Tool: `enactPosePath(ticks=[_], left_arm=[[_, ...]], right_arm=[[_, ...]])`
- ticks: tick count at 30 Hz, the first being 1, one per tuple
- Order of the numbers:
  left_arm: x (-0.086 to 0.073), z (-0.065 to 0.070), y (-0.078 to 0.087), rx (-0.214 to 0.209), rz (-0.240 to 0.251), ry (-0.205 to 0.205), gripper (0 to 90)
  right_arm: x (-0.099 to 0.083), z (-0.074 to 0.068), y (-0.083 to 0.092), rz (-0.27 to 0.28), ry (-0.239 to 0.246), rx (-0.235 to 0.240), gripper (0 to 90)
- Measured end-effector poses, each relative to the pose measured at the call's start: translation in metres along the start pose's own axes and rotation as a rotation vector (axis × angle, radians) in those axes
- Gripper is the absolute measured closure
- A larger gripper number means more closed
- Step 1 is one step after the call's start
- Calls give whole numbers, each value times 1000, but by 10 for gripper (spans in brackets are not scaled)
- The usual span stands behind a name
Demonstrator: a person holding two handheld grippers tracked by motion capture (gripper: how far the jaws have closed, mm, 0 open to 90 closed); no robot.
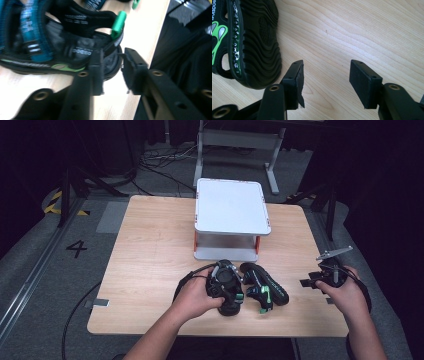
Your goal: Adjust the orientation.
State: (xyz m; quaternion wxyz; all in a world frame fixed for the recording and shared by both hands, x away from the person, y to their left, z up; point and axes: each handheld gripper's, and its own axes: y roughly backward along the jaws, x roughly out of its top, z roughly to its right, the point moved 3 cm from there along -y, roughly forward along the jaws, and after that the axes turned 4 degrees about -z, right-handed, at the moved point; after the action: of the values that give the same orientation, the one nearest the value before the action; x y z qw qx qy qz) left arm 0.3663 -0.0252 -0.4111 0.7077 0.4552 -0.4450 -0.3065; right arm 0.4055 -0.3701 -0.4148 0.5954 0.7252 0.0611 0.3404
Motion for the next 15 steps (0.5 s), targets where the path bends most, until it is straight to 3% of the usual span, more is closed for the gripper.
enactPosePath(ticks=[8, 9, 10, 15], left_arm=[[-13, -15, 30, 74, 58, 76, 551], [-19, -21, 39, 109, 65, 106, 541], [-19, -21, 39, 109, 65, 106, 524], [-36, -35, 57, 215, 59, 176, 477]], right_arm=[[1, -2, 2, 6, 6, -2, 464], [2, -3, 2, 8, 17, -6, 463], [2, -4, 3, 8, 21, -6, 463], [5, -11, 4, 14, 38, -6, 462]])
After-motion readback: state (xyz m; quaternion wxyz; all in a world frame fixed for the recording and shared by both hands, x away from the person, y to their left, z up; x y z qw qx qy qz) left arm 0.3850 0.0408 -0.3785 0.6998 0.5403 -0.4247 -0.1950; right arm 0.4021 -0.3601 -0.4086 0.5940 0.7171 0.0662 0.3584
